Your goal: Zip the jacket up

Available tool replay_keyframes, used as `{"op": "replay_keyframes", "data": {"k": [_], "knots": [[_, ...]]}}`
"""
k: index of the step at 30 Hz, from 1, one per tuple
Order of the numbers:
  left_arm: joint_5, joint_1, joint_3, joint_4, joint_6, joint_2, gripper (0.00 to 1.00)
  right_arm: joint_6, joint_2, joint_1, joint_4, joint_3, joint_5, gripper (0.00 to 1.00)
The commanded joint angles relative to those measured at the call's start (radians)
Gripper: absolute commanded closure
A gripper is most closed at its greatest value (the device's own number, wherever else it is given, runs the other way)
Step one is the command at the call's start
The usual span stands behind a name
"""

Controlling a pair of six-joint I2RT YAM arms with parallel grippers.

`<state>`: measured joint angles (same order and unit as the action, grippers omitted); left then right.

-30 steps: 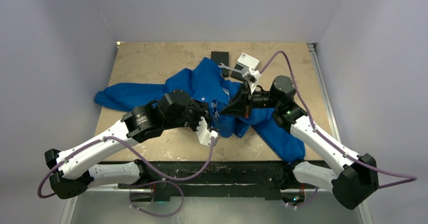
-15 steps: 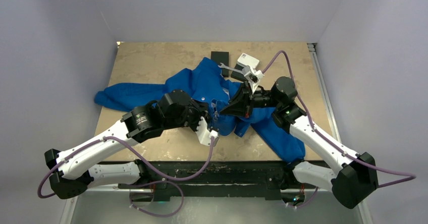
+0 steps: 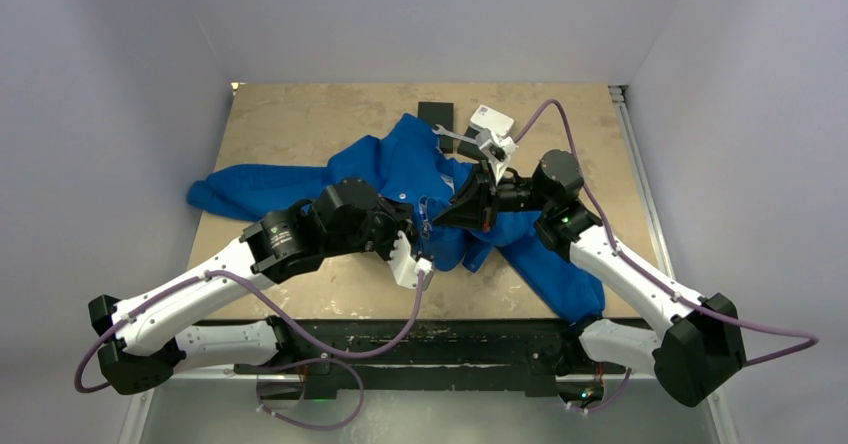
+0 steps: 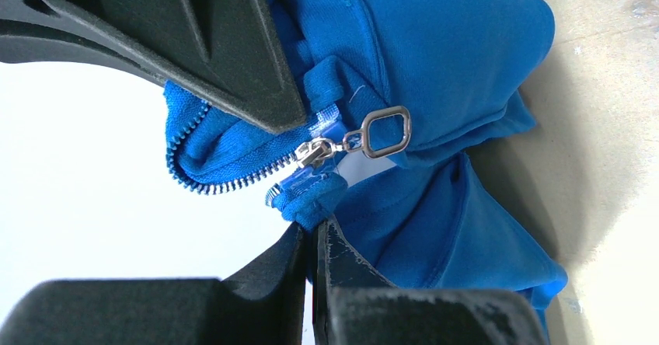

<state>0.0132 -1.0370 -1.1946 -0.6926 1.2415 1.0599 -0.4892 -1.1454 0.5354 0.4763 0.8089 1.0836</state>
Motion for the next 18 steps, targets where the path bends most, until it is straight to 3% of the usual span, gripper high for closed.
{"op": "replay_keyframes", "data": {"k": [1, 18], "knots": [[0.008, -0.007, 0.009, 0.064, -0.007, -0.024, 1.0, 0.006, 0.003, -0.003, 0.026, 0.035, -0.016, 1.0], [0.014, -0.009, 0.014, 0.056, 0.025, -0.024, 1.0, -0.022, -0.026, -0.002, 0.08, 0.052, -0.034, 1.0]]}}
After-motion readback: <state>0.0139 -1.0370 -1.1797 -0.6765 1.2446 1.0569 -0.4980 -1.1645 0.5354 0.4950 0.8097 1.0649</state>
